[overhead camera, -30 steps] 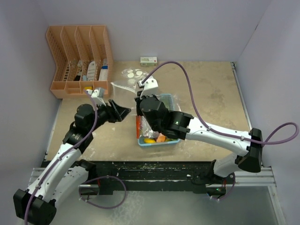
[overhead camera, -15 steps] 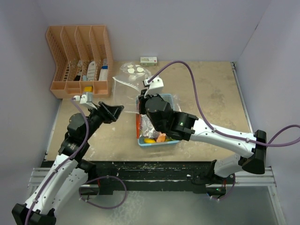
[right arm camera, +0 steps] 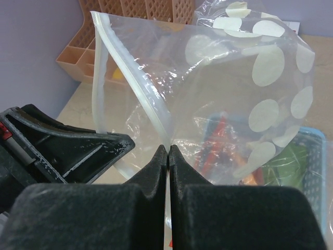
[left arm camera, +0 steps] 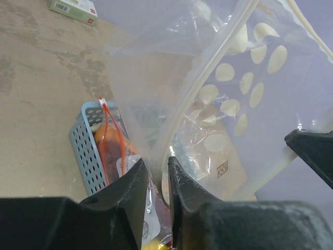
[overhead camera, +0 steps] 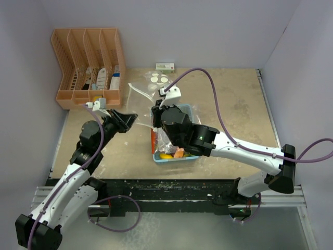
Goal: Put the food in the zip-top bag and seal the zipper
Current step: Move the zipper food storage bag to the corner of the board.
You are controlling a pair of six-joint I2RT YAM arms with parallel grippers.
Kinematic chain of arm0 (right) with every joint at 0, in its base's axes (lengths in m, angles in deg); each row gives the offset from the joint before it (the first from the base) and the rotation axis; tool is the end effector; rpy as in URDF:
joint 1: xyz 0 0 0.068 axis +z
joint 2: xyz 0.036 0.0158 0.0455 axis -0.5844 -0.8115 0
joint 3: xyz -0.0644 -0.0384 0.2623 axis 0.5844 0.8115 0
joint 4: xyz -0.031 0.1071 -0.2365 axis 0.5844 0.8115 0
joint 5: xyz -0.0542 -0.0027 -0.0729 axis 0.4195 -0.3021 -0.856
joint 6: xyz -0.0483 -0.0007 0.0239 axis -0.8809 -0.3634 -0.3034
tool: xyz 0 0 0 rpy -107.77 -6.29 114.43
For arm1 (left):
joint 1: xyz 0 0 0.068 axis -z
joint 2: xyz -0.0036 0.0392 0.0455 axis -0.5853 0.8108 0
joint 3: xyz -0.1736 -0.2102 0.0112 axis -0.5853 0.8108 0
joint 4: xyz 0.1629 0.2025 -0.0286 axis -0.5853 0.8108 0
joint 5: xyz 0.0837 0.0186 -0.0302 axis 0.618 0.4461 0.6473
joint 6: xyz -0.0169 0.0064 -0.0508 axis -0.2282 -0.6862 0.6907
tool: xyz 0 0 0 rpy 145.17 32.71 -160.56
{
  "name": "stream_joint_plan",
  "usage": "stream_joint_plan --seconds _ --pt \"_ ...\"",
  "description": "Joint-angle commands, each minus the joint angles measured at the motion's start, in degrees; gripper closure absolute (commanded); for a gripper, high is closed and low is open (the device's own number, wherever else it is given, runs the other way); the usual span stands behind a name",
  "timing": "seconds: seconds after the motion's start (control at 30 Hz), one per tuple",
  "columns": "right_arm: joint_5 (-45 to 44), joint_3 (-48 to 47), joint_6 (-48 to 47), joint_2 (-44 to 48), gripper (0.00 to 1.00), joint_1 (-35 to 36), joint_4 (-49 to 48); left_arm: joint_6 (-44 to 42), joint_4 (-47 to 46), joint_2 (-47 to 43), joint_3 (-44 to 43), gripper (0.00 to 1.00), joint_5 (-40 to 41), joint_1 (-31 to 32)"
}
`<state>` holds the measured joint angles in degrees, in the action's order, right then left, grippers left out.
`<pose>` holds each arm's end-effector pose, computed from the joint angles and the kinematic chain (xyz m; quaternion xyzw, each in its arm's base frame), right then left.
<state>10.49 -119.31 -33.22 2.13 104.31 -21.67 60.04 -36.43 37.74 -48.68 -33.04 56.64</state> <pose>0.1425 0.2956 0.4130 -0.0300 0.7318 0.2604 0.6291 0.1655 -0.0682 0.2989 -0.1024 0.7136 -0.4172 0.5534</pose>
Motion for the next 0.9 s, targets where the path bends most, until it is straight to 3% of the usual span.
stream_joint_plan --seconds 0.0,0.07,0.37,0.43,0.57,0.6,0.7,0.87 --pt "1.33 0.28 1.28 -0.24 1.00 0.03 -2.76 -0.13 -4.58 0.10 -0.83 0.82 -0.89 0.31" --pt "1.39 0.31 1.26 -0.48 1.00 0.01 -2.65 -0.08 -3.95 0.30 -1.09 0.99 -0.56 0.31" --pt "0.86 2.60 2.72 0.13 1.00 0.01 -0.36 -5.13 2.33 -0.63 -4.71 1.00 5.31 0.32" --pt "0.69 2.80 2.82 0.81 0.82 0.00 1.03 -6.30 5.68 -1.69 -5.82 1.00 8.97 0.28" --pt "-2.67 3.98 3.83 3.26 0.34 0.00 5.71 -8.49 15.73 -3.34 -10.40 1.00 18.15 0.33" --pt "-4.24 4.92 4.05 4.25 0.27 -0.07 6.63 -9.52 18.22 -3.59 -11.79 1.00 20.06 0.30" --pt "-5.76 8.04 5.80 7.55 0.23 -2.09 9.55 -12.68 24.56 -4.48 -16.40 1.00 24.34 0.28" --pt "-0.86 11.70 5.93 9.24 0.23 -6.65 9.61 -17.12 29.46 -7.14 -20.69 1.00 29.33 0.30"
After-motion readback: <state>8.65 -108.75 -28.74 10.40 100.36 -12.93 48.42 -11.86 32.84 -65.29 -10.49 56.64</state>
